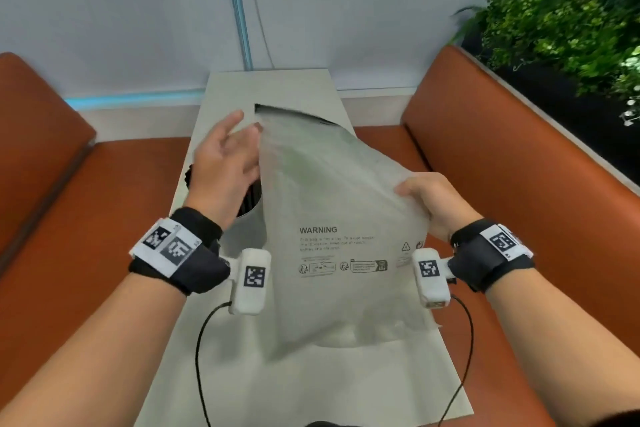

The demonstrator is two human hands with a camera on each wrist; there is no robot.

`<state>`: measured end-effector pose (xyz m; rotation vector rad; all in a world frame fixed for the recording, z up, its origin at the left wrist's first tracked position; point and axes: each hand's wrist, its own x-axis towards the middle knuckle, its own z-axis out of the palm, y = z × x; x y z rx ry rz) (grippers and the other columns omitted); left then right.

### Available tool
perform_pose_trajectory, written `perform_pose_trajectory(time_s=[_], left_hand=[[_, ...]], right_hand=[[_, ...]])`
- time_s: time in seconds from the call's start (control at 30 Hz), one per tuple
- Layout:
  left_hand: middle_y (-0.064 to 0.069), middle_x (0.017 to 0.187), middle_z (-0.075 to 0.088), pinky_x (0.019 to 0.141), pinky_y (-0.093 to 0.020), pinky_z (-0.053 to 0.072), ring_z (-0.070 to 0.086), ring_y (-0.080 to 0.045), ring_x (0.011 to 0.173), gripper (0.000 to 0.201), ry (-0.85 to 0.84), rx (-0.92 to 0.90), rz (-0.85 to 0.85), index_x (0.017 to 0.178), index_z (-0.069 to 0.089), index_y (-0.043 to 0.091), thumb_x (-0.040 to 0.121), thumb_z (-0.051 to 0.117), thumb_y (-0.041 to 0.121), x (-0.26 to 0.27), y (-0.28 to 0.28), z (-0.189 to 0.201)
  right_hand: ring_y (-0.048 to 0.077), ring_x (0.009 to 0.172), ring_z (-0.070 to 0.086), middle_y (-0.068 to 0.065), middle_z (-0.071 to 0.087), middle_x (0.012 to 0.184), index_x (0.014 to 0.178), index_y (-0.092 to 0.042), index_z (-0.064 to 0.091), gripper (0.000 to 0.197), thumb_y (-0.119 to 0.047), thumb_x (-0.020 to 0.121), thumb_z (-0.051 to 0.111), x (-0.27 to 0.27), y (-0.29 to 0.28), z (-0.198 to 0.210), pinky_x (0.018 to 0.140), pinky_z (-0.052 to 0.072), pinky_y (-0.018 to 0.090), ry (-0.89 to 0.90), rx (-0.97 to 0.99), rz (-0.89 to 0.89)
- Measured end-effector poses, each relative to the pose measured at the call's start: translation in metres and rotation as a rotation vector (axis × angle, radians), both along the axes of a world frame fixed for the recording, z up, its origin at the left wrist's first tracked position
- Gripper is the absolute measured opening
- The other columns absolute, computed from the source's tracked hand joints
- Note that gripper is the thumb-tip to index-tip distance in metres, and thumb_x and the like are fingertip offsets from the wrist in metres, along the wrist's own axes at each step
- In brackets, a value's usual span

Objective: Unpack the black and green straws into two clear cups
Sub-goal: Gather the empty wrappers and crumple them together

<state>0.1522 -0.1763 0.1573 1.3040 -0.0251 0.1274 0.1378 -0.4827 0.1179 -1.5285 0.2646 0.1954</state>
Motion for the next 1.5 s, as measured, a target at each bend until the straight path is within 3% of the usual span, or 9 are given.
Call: perform_pose_trajectory(time_s=[0.1, 0.2, 0.37, 0.53, 0.83, 1.07, 1.27, 1.4, 1.5], left_hand=[[-0.006, 0.118, 0.071, 0.088, -0.048, 0.056, 0.070, -0.023, 0.105, 0.054, 0.142, 0.214, -0.175, 0.139, 0.046, 0.018, 0.091, 0.068, 0.007, -0.012, -0.023, -0.045], [0.006, 0.088, 0.076, 0.062, -0.024, 0.056, 0.073, -0.007, 0.076, 0.050, 0.170, 0.447, -0.311, 0.127, 0.053, 0.024, 0.089, 0.063, -0.006, -0.027, -0.039, -0.098], [0.001, 0.101, 0.077, 0.079, -0.038, 0.060, 0.074, -0.014, 0.088, 0.034, 0.233, 0.551, -0.258, 0.118, 0.062, 0.036, 0.093, 0.065, 0.013, -0.026, -0.052, -0.133], [-0.007, 0.111, 0.071, 0.096, -0.040, 0.052, 0.067, -0.025, 0.099, 0.047, 0.206, 0.846, -0.196, 0.144, 0.048, 0.022, 0.097, 0.056, 0.021, -0.008, -0.063, -0.140], [-0.002, 0.101, 0.056, 0.062, -0.024, 0.040, 0.036, -0.003, 0.065, 0.080, 0.250, 1.179, -0.185, 0.156, 0.012, 0.043, 0.095, 0.045, 0.003, 0.035, -0.063, -0.128], [-0.013, 0.126, 0.061, 0.082, -0.032, 0.046, 0.056, -0.026, 0.094, 0.074, 0.306, 1.305, -0.201, 0.155, 0.022, 0.034, 0.093, 0.049, 0.006, 0.051, -0.060, -0.132], [-0.012, 0.098, 0.068, 0.078, -0.036, 0.051, 0.061, -0.033, 0.085, 0.022, 0.283, 1.323, 0.017, 0.110, 0.068, 0.019, 0.093, 0.059, 0.028, 0.058, -0.062, -0.128], [-0.002, 0.076, 0.056, 0.069, -0.032, 0.044, 0.053, -0.028, 0.072, 0.012, 0.249, 1.323, 0.108, 0.090, 0.073, 0.018, 0.093, 0.064, 0.026, 0.059, -0.066, -0.121], [-0.002, 0.072, 0.056, 0.069, -0.033, 0.047, 0.055, -0.029, 0.071, 0.014, 0.256, 1.313, 0.085, 0.087, 0.072, 0.017, 0.093, 0.063, 0.026, 0.057, -0.065, -0.122]], right_hand=[[0.030, 0.084, 0.073, 0.016, 0.073, 0.101, 0.106, -0.005, 0.063, 0.017, -0.005, 0.090, 0.057, -0.003, -0.004, -0.016, 0.060, 0.058, 0.037, 0.056, 0.151, -0.106], [0.031, 0.090, 0.072, 0.015, 0.072, 0.108, 0.118, -0.009, 0.060, 0.024, -0.015, 0.094, 0.057, -0.011, -0.017, -0.042, 0.067, 0.060, 0.043, 0.074, 0.044, -0.105], [0.018, 0.071, 0.067, 0.015, 0.071, 0.100, 0.104, -0.011, 0.063, 0.020, -0.024, 0.088, 0.061, -0.025, -0.041, -0.088, 0.055, 0.055, 0.029, 0.009, -0.240, -0.275], [0.023, 0.076, 0.065, 0.007, 0.069, 0.091, 0.089, -0.019, 0.063, 0.016, -0.033, 0.087, 0.057, -0.015, -0.043, -0.138, 0.064, 0.053, 0.033, 0.190, -0.533, -0.307], [0.028, 0.091, 0.061, 0.008, 0.064, 0.096, 0.095, -0.011, 0.062, 0.019, -0.026, 0.089, 0.051, 0.011, -0.021, -0.192, 0.084, 0.054, 0.043, 0.370, -0.816, -0.041], [0.027, 0.079, 0.055, 0.011, 0.057, 0.085, 0.074, -0.006, 0.056, 0.025, -0.024, 0.091, 0.058, 0.007, -0.026, -0.196, 0.069, 0.048, 0.035, 0.341, -0.718, -0.011], [0.028, 0.086, 0.064, 0.012, 0.068, 0.088, 0.084, -0.007, 0.063, 0.027, -0.032, 0.093, 0.060, -0.010, -0.042, -0.177, 0.074, 0.055, 0.041, 0.181, -0.665, 0.036], [0.015, 0.077, 0.070, -0.003, 0.071, 0.081, 0.078, -0.024, 0.064, 0.018, -0.035, 0.092, 0.063, -0.019, -0.062, -0.155, 0.057, 0.050, 0.023, 0.118, -0.629, 0.059], [0.021, 0.078, 0.071, 0.000, 0.072, 0.083, 0.083, -0.022, 0.065, 0.013, -0.029, 0.093, 0.063, -0.030, -0.084, -0.134, 0.063, 0.057, 0.033, 0.056, -0.568, -0.033]])
